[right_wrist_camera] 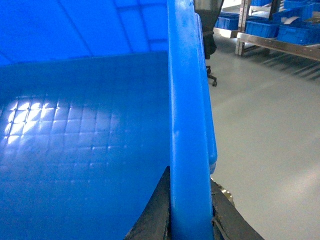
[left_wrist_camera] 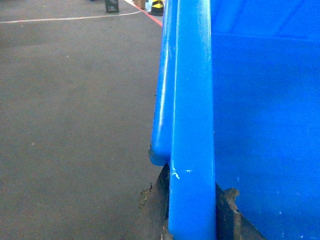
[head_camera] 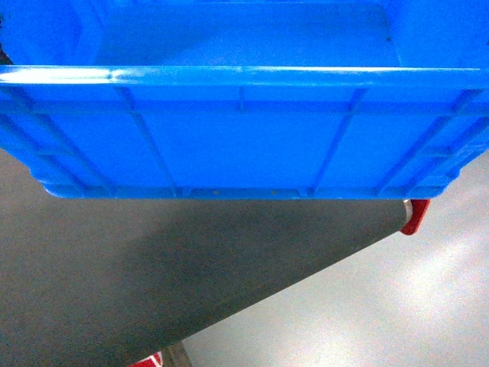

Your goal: Place box next to blue box on left shelf

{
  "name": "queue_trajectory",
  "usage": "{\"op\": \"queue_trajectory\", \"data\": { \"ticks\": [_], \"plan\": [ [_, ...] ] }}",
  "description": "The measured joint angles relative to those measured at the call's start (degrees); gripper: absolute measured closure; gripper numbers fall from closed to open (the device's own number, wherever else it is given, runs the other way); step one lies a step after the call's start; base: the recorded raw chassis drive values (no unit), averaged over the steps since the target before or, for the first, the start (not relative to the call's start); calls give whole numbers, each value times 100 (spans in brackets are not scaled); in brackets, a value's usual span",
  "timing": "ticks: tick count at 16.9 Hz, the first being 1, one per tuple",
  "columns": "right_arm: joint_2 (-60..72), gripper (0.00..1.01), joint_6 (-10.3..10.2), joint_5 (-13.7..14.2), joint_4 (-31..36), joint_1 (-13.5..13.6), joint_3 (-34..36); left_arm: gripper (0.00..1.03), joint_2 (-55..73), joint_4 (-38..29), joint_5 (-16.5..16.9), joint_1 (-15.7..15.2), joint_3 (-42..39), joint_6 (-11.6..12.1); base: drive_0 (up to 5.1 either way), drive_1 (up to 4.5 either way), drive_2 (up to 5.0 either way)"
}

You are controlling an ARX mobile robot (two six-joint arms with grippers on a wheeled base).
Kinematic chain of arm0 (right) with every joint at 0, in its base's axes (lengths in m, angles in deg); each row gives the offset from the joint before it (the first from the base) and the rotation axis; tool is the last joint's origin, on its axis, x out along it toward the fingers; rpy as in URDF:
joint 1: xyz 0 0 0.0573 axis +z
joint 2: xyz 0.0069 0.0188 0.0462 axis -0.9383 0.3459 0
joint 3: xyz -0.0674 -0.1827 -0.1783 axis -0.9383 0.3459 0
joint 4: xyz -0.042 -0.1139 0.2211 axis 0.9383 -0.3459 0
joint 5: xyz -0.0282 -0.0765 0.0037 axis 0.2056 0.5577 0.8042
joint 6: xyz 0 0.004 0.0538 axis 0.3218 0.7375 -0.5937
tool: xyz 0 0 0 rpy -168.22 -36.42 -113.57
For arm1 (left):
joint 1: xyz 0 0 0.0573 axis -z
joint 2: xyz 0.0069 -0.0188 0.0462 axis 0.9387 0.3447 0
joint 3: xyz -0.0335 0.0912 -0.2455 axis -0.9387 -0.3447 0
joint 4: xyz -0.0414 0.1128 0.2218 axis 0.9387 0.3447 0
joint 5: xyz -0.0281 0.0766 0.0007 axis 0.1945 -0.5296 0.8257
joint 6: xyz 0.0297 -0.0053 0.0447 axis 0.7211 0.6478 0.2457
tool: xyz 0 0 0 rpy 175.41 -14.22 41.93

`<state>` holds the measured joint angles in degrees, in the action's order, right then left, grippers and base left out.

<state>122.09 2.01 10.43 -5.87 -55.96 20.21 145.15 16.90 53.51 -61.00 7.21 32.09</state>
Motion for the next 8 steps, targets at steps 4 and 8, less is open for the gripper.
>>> {"op": "queue_trajectory", "data": {
  "ticks": [4, 8],
  "plan": [
    [0, 93, 0, 0, 0, 0, 0, 95, 0, -2, 0, 0, 0, -2, -158, -158, -158],
    [0, 93, 0, 0, 0, 0, 0, 95, 0, -2, 0, 0, 0, 0, -156, -156, -156]
  ]
}}
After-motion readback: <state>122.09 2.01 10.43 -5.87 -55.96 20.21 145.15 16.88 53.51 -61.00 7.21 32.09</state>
